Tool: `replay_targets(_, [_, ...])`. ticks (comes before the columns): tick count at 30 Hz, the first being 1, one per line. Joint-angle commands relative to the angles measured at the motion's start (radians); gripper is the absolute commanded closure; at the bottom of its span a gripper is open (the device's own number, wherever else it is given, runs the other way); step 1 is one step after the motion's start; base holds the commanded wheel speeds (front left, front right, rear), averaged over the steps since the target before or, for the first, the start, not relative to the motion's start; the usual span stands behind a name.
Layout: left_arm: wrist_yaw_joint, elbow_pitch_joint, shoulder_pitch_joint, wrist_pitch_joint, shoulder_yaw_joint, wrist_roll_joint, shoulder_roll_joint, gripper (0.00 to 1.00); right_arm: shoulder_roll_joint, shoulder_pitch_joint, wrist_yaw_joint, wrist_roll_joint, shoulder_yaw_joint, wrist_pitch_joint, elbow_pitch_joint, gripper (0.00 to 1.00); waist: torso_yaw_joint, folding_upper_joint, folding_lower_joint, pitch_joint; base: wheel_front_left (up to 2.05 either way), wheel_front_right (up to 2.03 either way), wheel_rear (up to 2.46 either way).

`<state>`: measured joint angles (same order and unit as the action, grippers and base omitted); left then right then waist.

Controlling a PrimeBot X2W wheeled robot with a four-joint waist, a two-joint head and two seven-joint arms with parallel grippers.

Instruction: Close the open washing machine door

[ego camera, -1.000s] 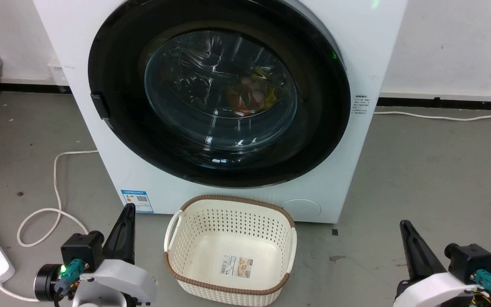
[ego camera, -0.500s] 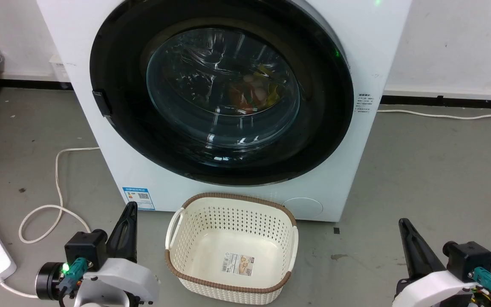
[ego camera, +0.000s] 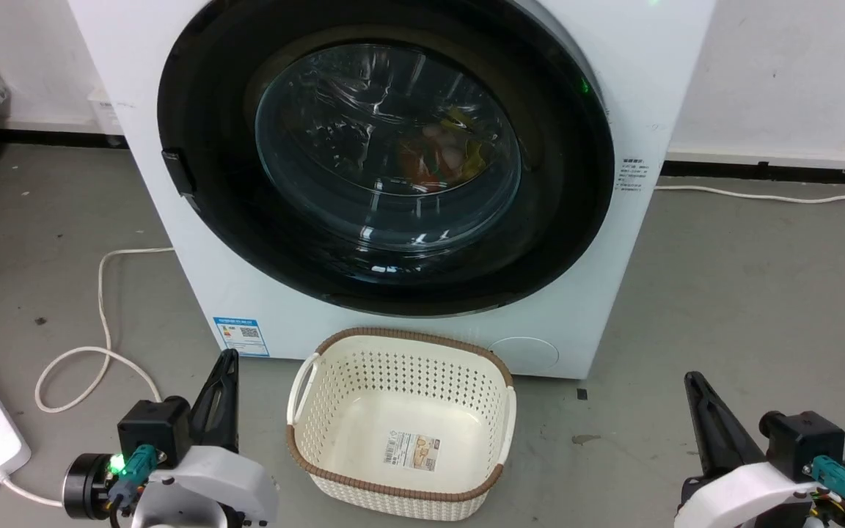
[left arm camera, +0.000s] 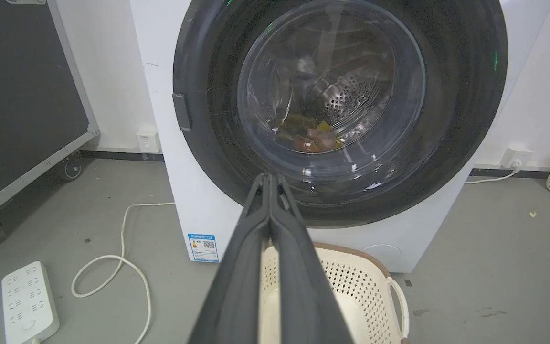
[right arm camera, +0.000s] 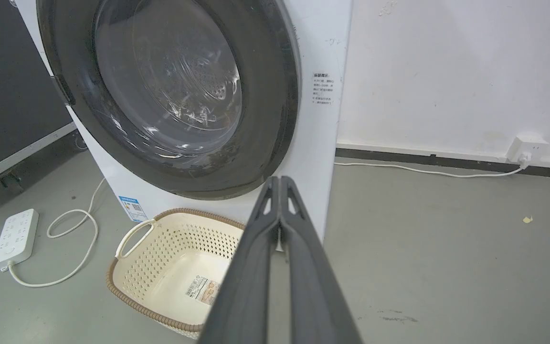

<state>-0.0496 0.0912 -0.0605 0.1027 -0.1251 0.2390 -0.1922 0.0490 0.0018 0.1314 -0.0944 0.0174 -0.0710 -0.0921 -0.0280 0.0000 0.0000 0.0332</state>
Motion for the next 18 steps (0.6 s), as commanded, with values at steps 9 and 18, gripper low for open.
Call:
replay_targets(9, [0.012, -0.020, 0.021, -0.020, 0.025, -0.047, 0.030, 1.00, 0.001, -0.001, 0.000, 0.023, -0.004, 0.014, 0.022, 1.00, 0.005, 0.0000, 0.0000, -0.006, 0.00, 0.00, 0.00])
replay_targets(18, [0.018, -0.031, 0.028, -0.033, 0.041, -0.078, 0.047, 1.00, 0.001, -0.001, 0.000, 0.035, -0.007, 0.023, 0.033, 1.00, 0.008, 0.0000, 0.0000, -0.010, 0.00, 0.00, 0.00])
